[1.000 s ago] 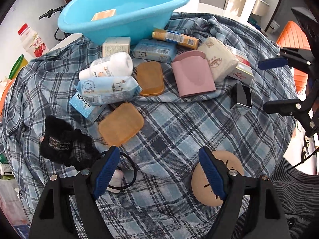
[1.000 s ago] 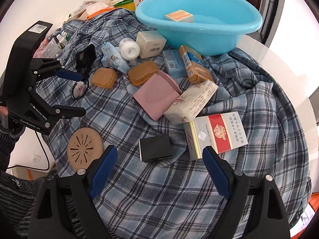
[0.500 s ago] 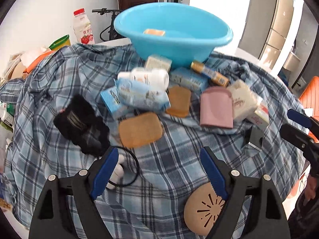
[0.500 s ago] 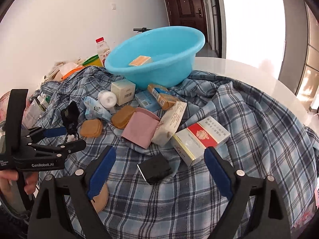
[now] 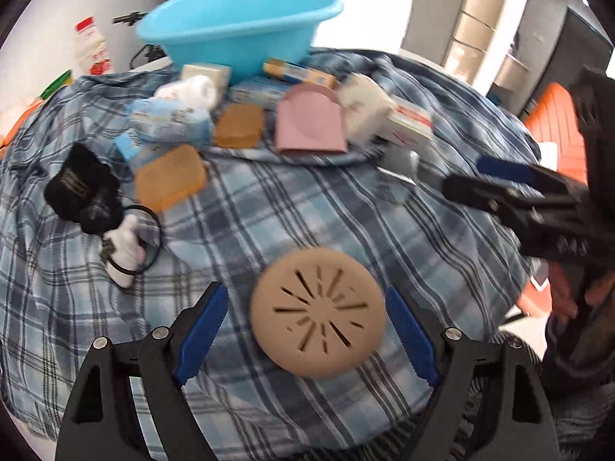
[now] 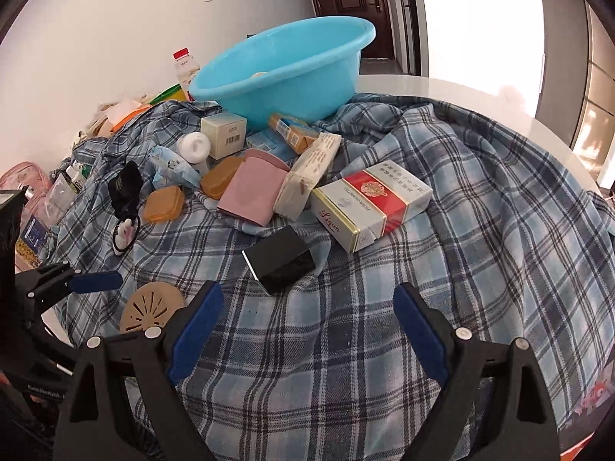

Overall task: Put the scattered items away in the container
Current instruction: 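Grasp the tan round vented lid with the left tool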

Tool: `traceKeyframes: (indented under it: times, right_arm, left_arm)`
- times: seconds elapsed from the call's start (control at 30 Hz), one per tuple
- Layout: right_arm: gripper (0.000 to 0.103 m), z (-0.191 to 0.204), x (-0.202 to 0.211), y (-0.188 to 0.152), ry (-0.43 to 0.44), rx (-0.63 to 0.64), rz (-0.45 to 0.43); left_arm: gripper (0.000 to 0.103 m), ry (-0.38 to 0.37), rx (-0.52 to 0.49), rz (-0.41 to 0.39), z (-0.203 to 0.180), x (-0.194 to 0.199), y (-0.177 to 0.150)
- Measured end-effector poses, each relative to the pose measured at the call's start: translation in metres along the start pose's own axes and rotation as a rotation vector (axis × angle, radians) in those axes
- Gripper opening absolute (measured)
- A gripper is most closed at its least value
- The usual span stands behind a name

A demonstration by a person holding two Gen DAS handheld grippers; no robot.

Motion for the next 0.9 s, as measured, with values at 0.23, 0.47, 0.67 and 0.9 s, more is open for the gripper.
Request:
traceKeyframes:
  times: [0.23,0.47,0.67,0.9]
  right_arm:
    - [0.089,0.001,-0.003,-0.007,0.011,-0.006,0.024]
    - [0.089,-0.007,-0.004,-0.007,-0.001,-0.025,0.030]
    - [0.089,-0.008,-0.004,-0.006,-0.006,-0.025,0.034]
    - [0.089,-0.001,-0.008,-0.007,0.022,-0.024,0.047]
  left_arm:
    - [0.086,-0.019,0.024,0.049,-0.002,-0.019,-0.004]
    - [0.089,0.015,-0.012,0.057,-0.005,-0.031,-0.005]
    - [0.069,0.043,-0.015,-0.082,-0.002,0.012,0.012]
    - [0.069,0.028,0.056,-0.121,0.016,0.031,0.019]
Point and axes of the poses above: each gripper's, at about its wrist camera, not at the fingertips, and x roughly against the way its jaws point, z to its left, y to its top, the point moved 7 cm from there along -x, roughly the way its jaws point, and after that the axes turned 7 degrees about -y, right-handed, at the moved point
